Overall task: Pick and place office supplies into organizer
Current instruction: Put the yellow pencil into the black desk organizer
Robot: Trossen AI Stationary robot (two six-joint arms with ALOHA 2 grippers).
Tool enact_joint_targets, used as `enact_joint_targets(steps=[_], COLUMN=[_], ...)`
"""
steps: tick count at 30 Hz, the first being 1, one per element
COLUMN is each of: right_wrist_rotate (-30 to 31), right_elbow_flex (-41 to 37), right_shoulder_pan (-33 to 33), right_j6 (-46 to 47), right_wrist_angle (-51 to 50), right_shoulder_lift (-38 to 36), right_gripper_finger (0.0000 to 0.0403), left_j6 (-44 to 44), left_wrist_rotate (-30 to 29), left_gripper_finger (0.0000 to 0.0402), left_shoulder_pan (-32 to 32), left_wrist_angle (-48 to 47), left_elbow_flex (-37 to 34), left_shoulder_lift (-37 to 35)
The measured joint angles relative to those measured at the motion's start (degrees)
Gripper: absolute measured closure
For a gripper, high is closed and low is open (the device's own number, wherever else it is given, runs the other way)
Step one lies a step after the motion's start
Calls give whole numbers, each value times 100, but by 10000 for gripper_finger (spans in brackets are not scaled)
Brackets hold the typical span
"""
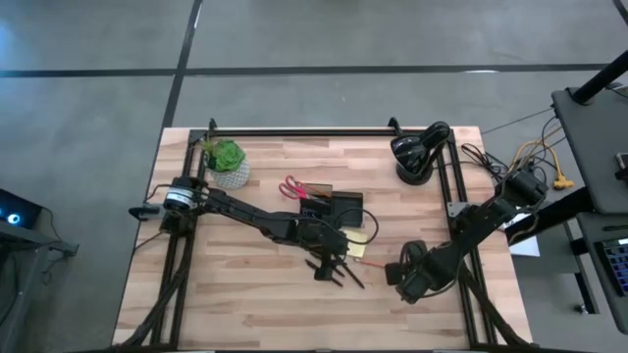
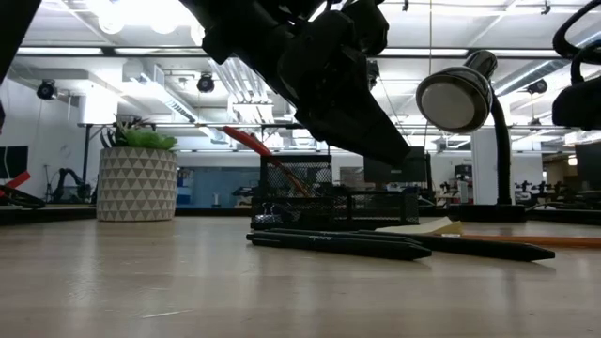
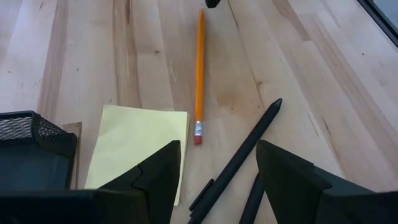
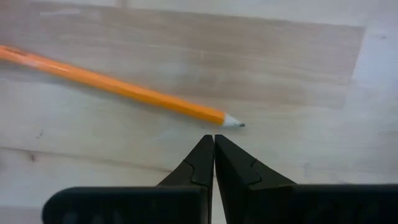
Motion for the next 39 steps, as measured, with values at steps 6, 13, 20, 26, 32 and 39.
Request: enact_joint_targets(steps=[6,13,20,26,32,39], right_wrist_rotate=[-16,-41,-39,-39,-38,-34], right_elbow_flex=[-121,-162,-189,-198,-199,-211], right_shoulder_pan=[0,0,0,0,0,-1], right_j6=[20,22,17,17,10,7], right_wrist_angle=[-92,-60,-19,3,25,71], right_shoulder_lift=[15,11,10,9,9,9], right_gripper_finger=[394,394,394,394,394,394], left_j6=[0,0,0,3,4,3], left_wrist_rotate=[0,0,0,36,173,189], left_gripper_finger=[207,207,207,207,208,208], left_shoulder_pan=[2,2,4,4,4,-9], left_wrist_angle=[-2,-4,-7,37,304,418], left_elbow_flex=[0,0,-2,-1,58,409], left_shoulder_lift=[0,0,0,50,439,724])
